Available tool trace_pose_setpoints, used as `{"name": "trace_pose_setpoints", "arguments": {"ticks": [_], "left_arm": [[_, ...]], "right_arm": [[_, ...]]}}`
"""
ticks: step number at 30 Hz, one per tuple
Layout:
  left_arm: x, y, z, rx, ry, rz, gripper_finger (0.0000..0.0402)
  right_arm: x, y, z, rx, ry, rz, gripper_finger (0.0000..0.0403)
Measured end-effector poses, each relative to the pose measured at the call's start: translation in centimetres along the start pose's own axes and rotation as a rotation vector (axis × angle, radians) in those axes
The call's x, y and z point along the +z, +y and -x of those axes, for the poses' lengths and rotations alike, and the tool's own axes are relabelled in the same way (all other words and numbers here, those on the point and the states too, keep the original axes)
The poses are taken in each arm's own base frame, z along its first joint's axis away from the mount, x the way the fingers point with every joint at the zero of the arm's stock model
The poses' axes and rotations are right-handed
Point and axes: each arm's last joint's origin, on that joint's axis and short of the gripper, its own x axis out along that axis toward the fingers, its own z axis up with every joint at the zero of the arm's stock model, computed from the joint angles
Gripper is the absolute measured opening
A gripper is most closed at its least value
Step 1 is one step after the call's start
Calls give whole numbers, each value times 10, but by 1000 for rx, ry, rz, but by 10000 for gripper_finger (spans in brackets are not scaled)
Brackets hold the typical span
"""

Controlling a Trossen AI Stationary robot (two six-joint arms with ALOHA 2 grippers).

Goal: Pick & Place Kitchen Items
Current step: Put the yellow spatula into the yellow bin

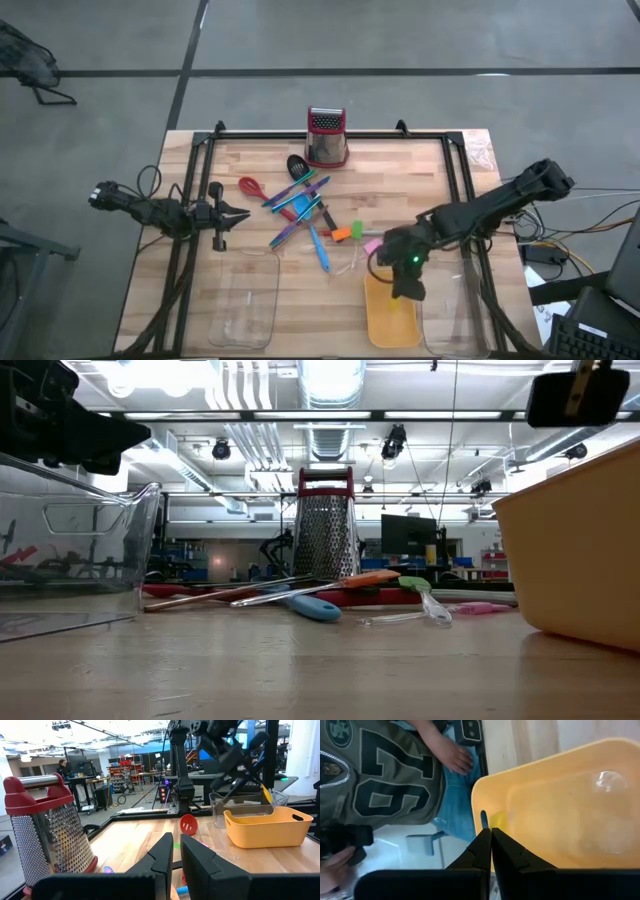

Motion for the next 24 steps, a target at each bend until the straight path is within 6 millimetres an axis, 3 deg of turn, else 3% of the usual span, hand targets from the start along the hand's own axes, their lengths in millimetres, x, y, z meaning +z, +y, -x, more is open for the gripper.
{"name": "trace_pose_setpoints", "arguments": {"ticks": [12,24], "left_arm": [[0,0,0,-1,0,0,42],[0,0,0,0,0,0,42]], "right_arm": [[10,-22,-33,-43,73,-30,11],[21,-32,-23,-52,27,-43,80]]}}
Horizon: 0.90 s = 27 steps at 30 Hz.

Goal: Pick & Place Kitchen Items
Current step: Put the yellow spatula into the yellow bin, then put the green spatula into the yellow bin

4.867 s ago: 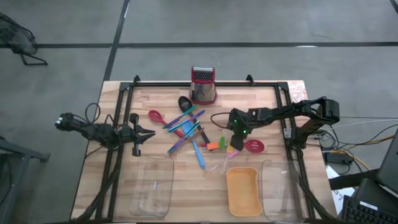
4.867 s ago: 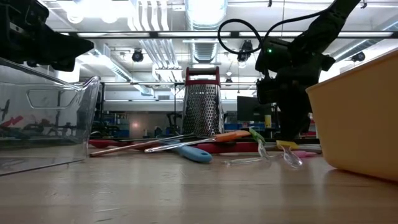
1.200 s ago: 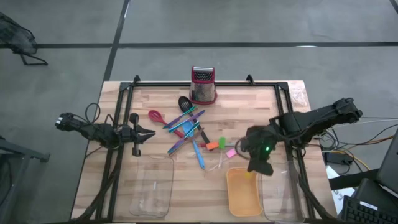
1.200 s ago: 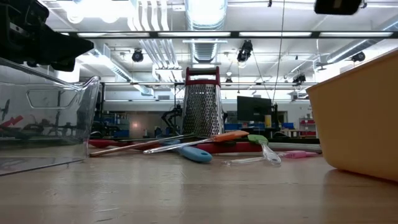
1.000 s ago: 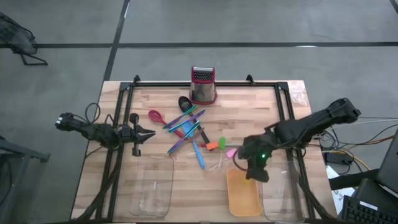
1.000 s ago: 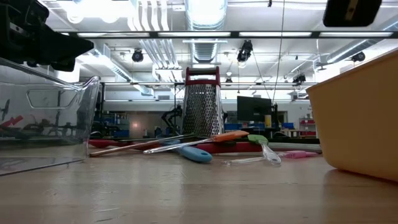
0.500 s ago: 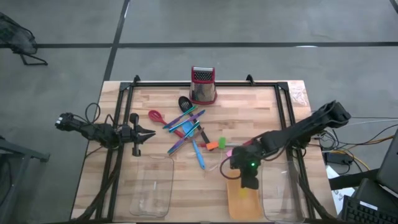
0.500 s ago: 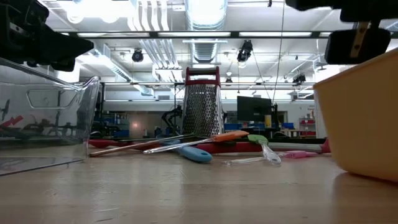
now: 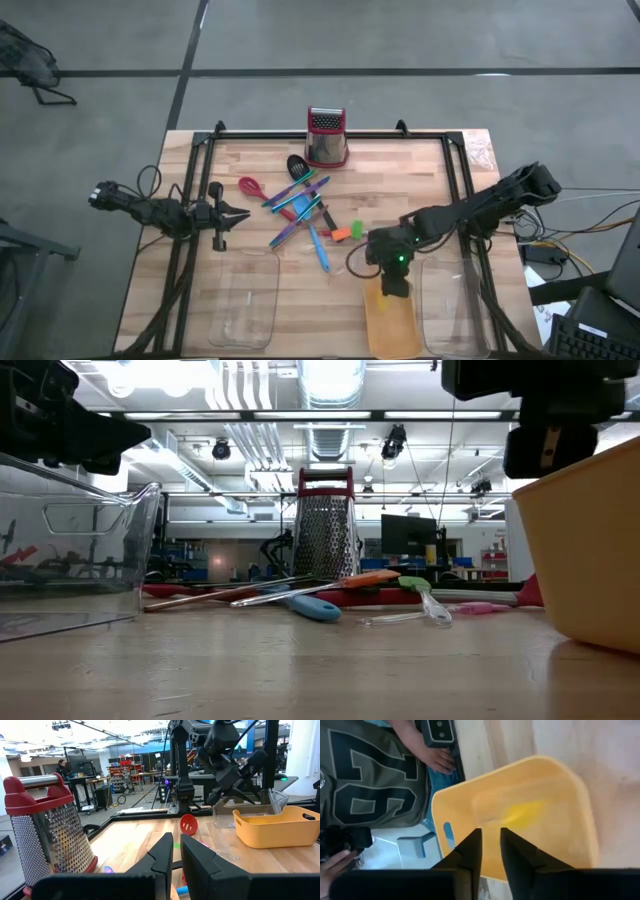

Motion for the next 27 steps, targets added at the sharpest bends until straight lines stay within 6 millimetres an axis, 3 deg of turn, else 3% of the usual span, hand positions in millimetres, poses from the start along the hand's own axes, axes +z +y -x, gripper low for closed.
{"name": "trace_pose_setpoints", "arguments": {"ticks": [12,27], "left_arm": [[0,0,0,0,0,0,42],[0,0,0,0,0,0,42]], "right_arm": [[23,-23,23,-57,-122,86,160],[53,-68,61,-323,-344,211,199]]}}
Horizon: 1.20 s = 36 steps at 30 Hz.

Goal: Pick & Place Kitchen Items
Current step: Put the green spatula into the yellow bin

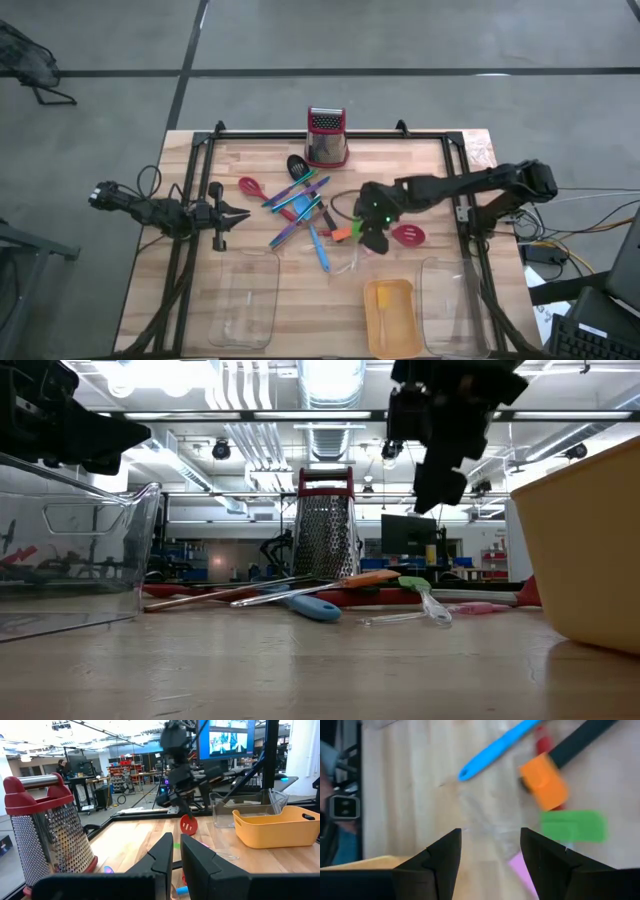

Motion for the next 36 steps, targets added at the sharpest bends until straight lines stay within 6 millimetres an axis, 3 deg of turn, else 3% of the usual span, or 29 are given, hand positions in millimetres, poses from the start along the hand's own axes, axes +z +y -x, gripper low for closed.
{"name": "trace_pose_setpoints", "arguments": {"ticks": [5,15,21,26,36], "left_arm": [[0,0,0,0,0,0,42],[0,0,0,-1,5,-2,42],[0,0,0,0,5,-2,42],[0,0,0,-1,4,-2,42],[0,0,0,0,5,-2,42]], "right_arm": [[7,-27,-3,-19,-7,1,194],[9,-72,-39,-87,144,-16,210],[11,-76,-44,-92,185,-4,221],[11,-74,-47,7,208,-1,226],[8,-81,-61,9,245,-16,189]]}}
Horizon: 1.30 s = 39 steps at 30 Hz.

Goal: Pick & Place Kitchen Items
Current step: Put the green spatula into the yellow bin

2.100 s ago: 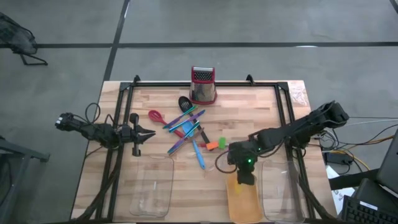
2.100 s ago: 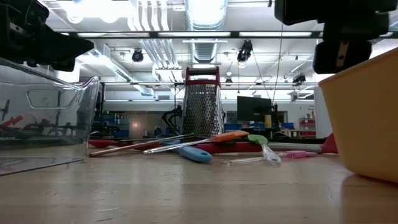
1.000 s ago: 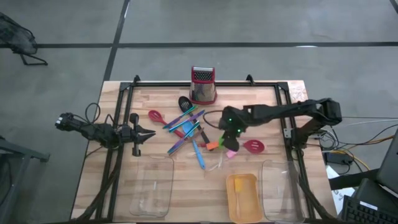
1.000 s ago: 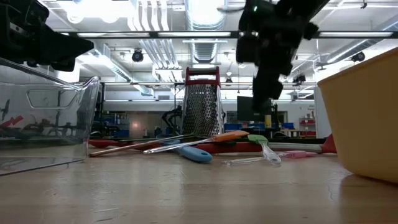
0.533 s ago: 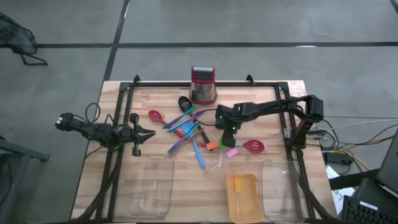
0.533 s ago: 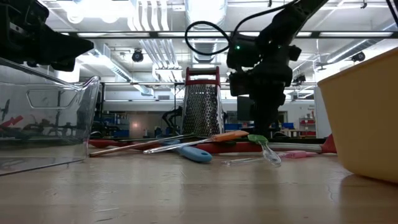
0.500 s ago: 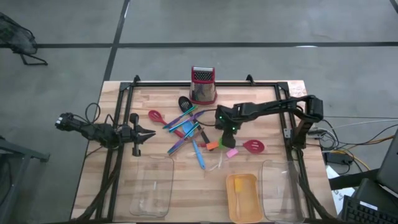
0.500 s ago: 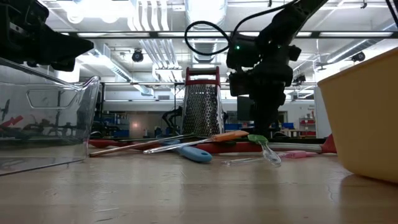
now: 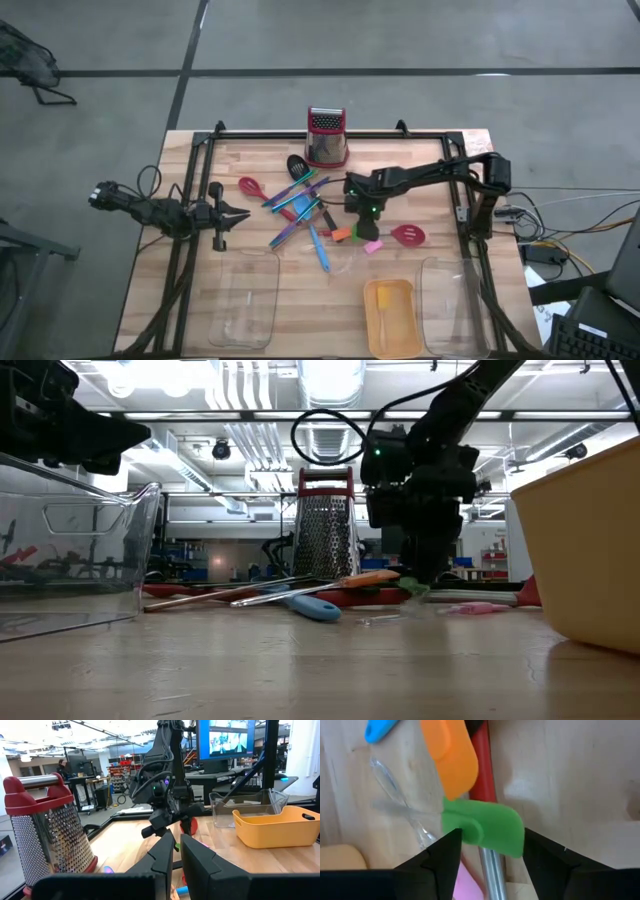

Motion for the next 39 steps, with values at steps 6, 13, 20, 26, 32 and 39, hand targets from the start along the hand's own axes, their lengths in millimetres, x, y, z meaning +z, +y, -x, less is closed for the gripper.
{"name": "trace_pose_setpoints", "arguments": {"ticks": [6,13,20,26,32,39], "left_arm": [[0,0,0,0,0,0,42],[0,0,0,0,0,0,42],[0,0,0,0,0,0,42],[0,0,0,0,0,0,42],[0,0,0,0,1,0,42],[0,0,0,0,5,-2,42]], "right_arm": [[3,1,2,1,-26,13,145],[3,2,3,2,-27,13,66],[0,4,8,1,-16,8,18],[-4,14,31,2,-39,7,18],[-14,35,72,8,-102,19,18],[-39,60,119,22,-177,73,18]]}}
